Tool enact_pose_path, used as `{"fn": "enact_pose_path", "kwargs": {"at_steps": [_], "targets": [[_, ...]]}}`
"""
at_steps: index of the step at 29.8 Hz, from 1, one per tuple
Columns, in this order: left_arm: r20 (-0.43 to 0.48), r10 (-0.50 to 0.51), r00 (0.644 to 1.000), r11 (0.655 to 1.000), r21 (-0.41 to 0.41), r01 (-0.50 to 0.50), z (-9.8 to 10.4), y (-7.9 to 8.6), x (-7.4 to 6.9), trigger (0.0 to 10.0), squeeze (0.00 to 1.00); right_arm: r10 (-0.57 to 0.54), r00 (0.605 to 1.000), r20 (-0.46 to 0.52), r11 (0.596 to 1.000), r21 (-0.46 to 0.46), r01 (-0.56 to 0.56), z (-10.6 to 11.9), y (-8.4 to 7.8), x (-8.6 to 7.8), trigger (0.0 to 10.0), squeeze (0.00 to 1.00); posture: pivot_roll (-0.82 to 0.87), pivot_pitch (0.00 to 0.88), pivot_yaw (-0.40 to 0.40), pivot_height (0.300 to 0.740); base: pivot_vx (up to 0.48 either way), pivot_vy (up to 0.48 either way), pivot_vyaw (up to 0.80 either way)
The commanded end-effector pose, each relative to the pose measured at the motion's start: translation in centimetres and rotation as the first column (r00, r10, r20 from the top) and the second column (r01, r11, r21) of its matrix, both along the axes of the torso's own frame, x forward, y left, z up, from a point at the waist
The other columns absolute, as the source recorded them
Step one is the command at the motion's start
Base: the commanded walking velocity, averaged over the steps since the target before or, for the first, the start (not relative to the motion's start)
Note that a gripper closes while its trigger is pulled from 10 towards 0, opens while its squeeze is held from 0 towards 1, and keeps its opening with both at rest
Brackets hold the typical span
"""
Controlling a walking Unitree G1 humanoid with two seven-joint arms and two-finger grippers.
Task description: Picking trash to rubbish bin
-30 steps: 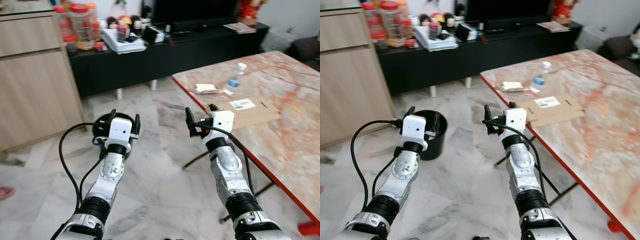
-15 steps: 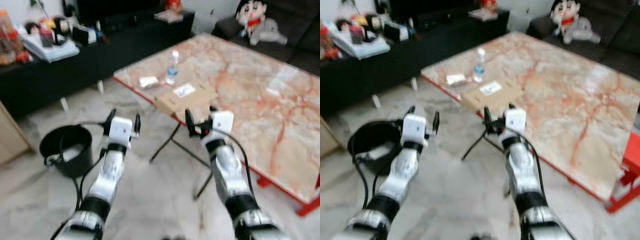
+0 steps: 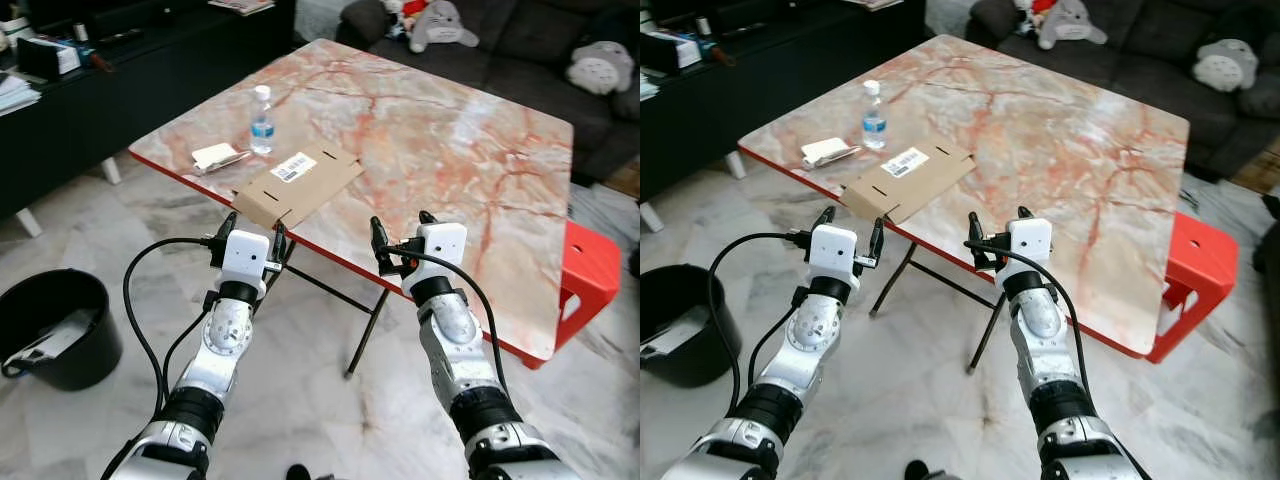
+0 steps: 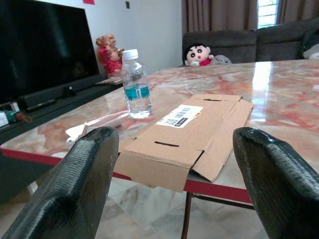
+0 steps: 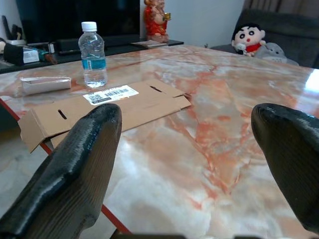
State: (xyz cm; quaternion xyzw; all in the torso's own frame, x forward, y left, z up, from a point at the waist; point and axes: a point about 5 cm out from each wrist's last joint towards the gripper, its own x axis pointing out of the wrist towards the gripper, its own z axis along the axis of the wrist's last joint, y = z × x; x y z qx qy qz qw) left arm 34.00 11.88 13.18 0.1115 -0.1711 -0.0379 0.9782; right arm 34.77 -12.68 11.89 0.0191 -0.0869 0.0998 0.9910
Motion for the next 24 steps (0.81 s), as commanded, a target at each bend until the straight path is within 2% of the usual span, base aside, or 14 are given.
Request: {"fn": "enact_pose_path", "kwargs": {"at_steps": [1,10,17,24], "targets": [[-0.002,-0.018,1.0,1.0,0.01,0.018,0.07,-0.42,-0.04,10.0,0.0,-0.009,1.0,-0.014,1.0,-0.006,0.009,-0.22,-0.29,-0.03,10.0,0.0,0.08,0.102,-0.124,0.74,0.0,0.0,-0.78],[0.0,-0.026,1.0,1.0,0.013,0.026,0.16,-0.52,-0.05,10.0,0.0,-0.01,1.0,-0.014,1.0,-0.004,0.01,-0.24,-0.21,-0.07,10.0,0.0,0.08,0.105,-0.122,0.74,0.0,0.0,-0.75],[-0.013,-0.028,1.0,1.0,0.004,0.028,0.03,-0.55,-0.09,10.0,0.0,-0.011,1.0,-0.01,1.0,0.007,0.012,-0.27,-0.15,-0.16,10.0,0.0,0.08,0.108,-0.122,0.74,0.0,0.0,0.0],[-0.028,-0.029,0.999,1.0,0.01,0.029,-0.17,-0.59,-0.07,10.0,0.0,-0.021,1.0,-0.02,1.0,0.019,0.021,-0.31,-0.32,-0.13,10.0,0.0,0.08,0.11,-0.119,0.74,0.0,0.418,-0.07]]}}
